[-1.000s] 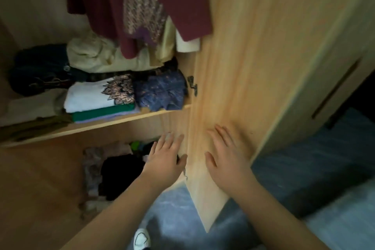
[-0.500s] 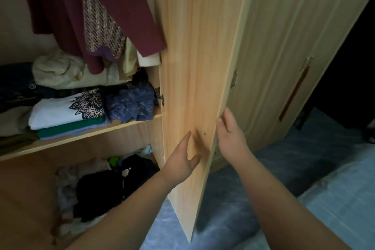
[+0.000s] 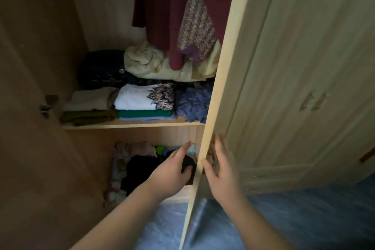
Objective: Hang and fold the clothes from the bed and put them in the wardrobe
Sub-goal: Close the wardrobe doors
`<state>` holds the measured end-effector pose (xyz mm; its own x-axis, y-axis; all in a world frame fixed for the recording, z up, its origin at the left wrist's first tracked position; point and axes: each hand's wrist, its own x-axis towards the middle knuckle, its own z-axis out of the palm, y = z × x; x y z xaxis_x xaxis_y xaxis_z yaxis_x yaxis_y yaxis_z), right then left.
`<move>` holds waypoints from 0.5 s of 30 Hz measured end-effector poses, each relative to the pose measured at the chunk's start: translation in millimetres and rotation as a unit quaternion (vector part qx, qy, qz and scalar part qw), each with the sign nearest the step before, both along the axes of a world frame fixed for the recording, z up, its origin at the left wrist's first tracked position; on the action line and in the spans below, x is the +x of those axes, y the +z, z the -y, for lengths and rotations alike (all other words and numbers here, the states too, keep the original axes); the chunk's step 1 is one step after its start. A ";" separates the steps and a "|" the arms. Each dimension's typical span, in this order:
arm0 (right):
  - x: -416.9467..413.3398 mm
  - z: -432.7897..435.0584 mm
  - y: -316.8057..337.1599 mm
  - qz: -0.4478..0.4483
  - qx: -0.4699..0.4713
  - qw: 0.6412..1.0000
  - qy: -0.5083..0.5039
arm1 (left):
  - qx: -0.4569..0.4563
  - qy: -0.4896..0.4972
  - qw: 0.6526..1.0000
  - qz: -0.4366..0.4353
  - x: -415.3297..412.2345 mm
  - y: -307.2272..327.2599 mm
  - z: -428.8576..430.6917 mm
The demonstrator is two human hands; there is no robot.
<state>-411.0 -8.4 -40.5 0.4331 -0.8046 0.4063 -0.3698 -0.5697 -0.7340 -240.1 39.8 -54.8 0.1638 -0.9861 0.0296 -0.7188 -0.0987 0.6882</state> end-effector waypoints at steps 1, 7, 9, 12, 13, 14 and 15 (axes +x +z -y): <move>19.4 1.1 -8.2 -0.009 0.004 1.000 0.021 | -0.005 0.010 1.000 0.004 18.0 0.0 -1.2; 146.0 32.0 -34.7 -0.070 -0.036 0.995 0.052 | 0.024 0.065 0.997 0.014 143.4 -5.0 2.1; 182.2 47.6 -32.1 -0.092 -0.034 0.995 0.030 | 0.037 0.064 0.997 0.025 181.0 -5.7 10.7; 224.3 70.7 -31.7 -0.141 -0.043 0.989 -0.002 | 0.044 0.061 0.996 0.037 230.4 -9.0 28.9; 234.6 77.2 -33.0 -0.153 -0.046 0.987 -0.012 | 0.044 0.061 0.996 0.047 244.2 -11.2 35.4; 243.3 82.8 -33.7 -0.162 -0.050 0.985 -0.024 | 0.043 0.062 0.995 0.067 256.5 -13.8 41.7; 250.5 87.9 -33.9 -0.172 -0.051 0.983 -0.037 | 0.046 0.062 0.993 0.089 266.8 -16.0 47.4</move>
<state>-160.6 -96.2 -74.4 0.5014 -0.8017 0.3254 -0.6293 -0.5960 -0.4987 26.7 -7.7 -70.8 0.2851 -0.9583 -0.0203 -0.8069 -0.2514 0.5344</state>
